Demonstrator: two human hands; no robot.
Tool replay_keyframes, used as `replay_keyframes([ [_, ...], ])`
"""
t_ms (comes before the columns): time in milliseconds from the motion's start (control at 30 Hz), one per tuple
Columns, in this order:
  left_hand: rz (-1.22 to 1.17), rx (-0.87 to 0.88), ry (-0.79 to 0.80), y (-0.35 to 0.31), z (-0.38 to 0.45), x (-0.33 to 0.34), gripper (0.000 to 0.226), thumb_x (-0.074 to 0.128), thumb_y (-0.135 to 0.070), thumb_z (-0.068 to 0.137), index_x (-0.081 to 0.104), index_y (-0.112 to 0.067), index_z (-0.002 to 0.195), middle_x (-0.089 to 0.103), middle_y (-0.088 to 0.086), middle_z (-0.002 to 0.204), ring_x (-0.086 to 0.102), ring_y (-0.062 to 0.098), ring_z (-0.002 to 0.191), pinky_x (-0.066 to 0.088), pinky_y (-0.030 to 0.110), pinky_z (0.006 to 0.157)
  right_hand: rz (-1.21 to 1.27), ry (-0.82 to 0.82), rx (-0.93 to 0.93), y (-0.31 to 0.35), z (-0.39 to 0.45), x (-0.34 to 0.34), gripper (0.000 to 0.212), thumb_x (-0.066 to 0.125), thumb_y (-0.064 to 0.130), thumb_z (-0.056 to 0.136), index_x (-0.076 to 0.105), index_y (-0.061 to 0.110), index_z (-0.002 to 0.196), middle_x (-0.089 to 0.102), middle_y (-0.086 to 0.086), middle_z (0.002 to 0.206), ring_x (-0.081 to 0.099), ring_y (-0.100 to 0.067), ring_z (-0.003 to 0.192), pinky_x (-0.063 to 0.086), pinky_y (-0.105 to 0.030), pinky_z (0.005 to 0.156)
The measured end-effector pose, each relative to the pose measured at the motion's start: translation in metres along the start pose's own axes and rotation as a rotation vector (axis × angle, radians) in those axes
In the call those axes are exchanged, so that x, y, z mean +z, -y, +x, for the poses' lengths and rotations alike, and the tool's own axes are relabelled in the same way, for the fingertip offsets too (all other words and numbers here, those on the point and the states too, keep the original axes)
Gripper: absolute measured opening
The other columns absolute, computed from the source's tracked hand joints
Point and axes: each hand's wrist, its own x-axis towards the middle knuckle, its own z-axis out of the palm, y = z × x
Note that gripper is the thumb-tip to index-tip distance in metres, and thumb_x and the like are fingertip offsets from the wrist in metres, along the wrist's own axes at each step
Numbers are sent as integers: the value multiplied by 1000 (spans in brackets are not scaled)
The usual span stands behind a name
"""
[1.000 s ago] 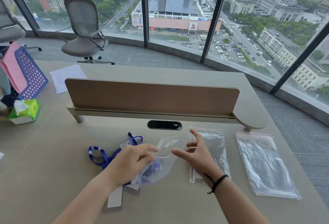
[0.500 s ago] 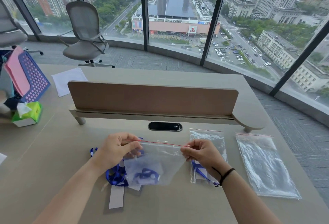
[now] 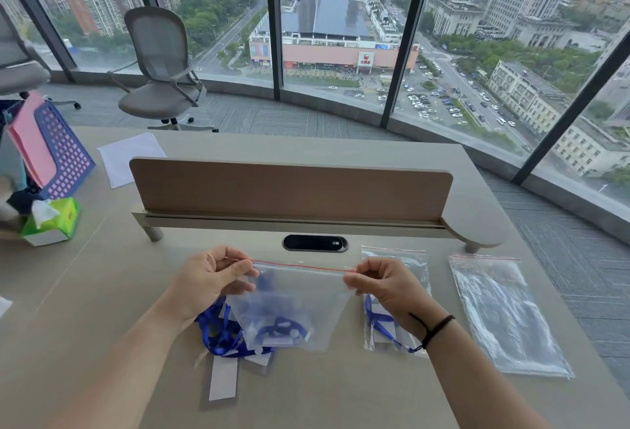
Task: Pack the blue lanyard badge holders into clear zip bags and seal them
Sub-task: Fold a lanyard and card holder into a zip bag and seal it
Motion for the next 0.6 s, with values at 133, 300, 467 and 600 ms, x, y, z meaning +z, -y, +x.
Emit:
replay_keyframes([
  [133, -119, 51, -71, 16, 2, 4, 42, 86, -40, 67, 73, -5, 87, 73, 18, 81, 72, 23, 59, 63, 27, 60, 129, 13, -38, 13, -3, 7, 14, 64, 9, 91, 61, -5, 91, 75, -19, 88, 71, -26, 80, 55, -41, 88],
  [300, -78, -25, 122, 46, -5, 12, 84, 96, -56, 45, 72, -4, 108, 76, 16, 109, 73, 26, 103, 59, 30, 90, 273, 15, 0, 21, -8, 17, 11, 56, 10, 97, 55, 1, 91, 72, -28, 96, 70, -33, 79, 58, -47, 79],
  [467, 88, -218, 321, 91, -13, 31, 85, 98, -34, 56, 62, -18, 131, 65, -10, 135, 54, 6, 132, 45, 19, 103, 519, 8, 39, 24, -12, 18, 12, 58, 12, 93, 57, 2, 86, 70, -26, 92, 69, -32, 76, 59, -50, 79],
  [600, 329, -228, 420, 111, -11, 56, 104, 91, -26, 67, 28, -48, 146, 32, -33, 145, 35, -8, 131, 38, 13, 101, 750, -6, 80, 31, -12, 8, 11, 60, 16, 85, 60, 5, 87, 71, -17, 88, 69, -24, 70, 61, -44, 69],
])
